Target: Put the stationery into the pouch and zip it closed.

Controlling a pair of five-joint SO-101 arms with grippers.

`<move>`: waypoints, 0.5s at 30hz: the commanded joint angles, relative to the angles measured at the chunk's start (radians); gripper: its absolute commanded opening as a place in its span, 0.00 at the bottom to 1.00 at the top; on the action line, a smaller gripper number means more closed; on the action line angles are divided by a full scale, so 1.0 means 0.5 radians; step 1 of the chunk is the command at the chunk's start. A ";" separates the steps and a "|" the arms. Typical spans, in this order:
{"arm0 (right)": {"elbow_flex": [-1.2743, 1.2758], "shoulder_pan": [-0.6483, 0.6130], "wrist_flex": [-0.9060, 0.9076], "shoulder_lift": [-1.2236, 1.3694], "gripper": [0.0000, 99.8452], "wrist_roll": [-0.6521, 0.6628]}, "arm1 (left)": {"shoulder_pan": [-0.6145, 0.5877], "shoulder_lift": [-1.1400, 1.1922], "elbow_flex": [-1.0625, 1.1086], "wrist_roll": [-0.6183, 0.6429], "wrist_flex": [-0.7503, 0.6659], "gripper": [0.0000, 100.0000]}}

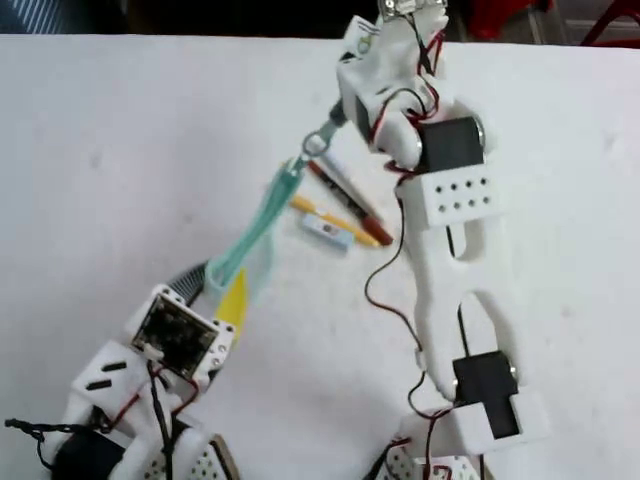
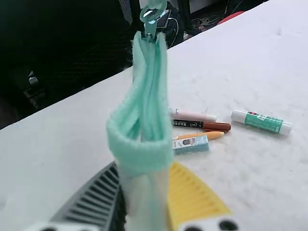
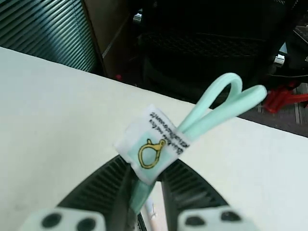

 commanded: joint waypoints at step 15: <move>-0.031 -0.431 0.450 -0.480 0.37 0.025 | -0.222 0.005 0.316 -0.009 -0.460 0.02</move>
